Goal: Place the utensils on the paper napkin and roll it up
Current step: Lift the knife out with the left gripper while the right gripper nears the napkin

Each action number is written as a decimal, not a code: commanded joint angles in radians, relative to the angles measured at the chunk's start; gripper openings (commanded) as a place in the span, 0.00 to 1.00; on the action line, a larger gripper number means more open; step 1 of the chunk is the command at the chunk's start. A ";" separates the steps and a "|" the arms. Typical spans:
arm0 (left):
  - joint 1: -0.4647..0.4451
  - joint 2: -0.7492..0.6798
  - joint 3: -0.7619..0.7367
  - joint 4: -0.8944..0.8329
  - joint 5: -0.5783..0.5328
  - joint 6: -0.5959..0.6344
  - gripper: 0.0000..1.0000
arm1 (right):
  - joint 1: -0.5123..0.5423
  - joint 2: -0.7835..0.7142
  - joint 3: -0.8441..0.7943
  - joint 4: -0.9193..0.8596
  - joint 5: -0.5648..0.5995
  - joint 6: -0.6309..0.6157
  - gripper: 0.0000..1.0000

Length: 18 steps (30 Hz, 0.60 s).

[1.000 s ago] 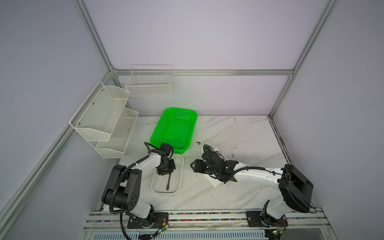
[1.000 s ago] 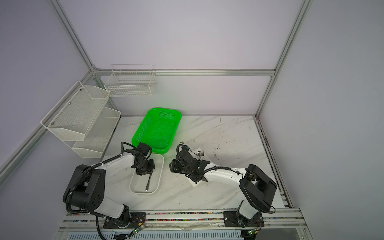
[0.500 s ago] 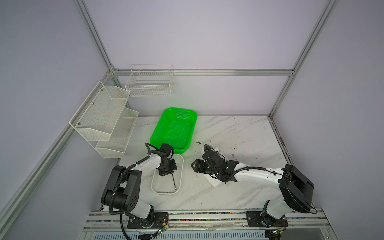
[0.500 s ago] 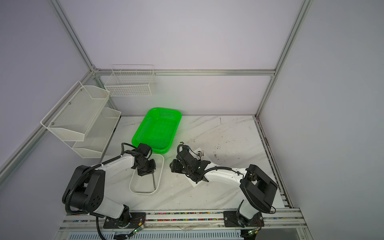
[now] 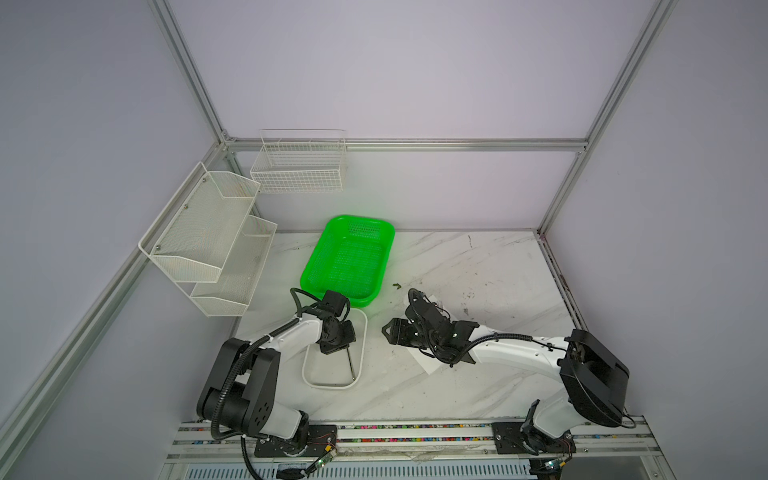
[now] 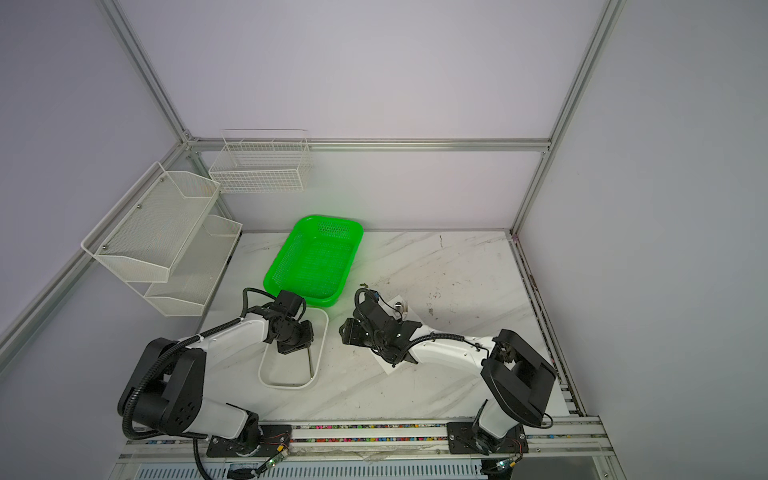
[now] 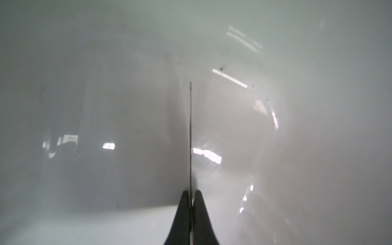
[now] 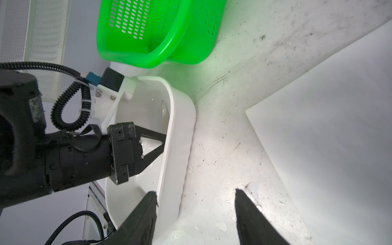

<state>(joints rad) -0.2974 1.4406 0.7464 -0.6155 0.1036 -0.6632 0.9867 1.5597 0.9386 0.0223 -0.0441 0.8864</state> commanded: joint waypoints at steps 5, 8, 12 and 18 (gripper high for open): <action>-0.005 -0.327 -0.013 -0.135 -0.045 -0.018 0.00 | -0.004 -0.085 -0.029 -0.011 0.045 0.020 0.61; -0.005 -0.436 0.007 -0.146 -0.032 -0.003 0.00 | -0.005 -0.120 -0.042 -0.012 0.075 0.026 0.61; -0.006 -0.536 0.040 -0.104 0.076 0.062 0.00 | -0.008 -0.181 -0.072 -0.020 0.134 0.043 0.61; -0.010 -0.545 0.112 0.068 0.329 0.067 0.00 | -0.063 -0.297 -0.146 -0.022 0.139 0.063 0.61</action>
<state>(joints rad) -0.3023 0.8825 0.7456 -0.6743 0.2676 -0.6235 0.9535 1.2980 0.8219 0.0151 0.0677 0.9203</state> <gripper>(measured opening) 0.048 0.608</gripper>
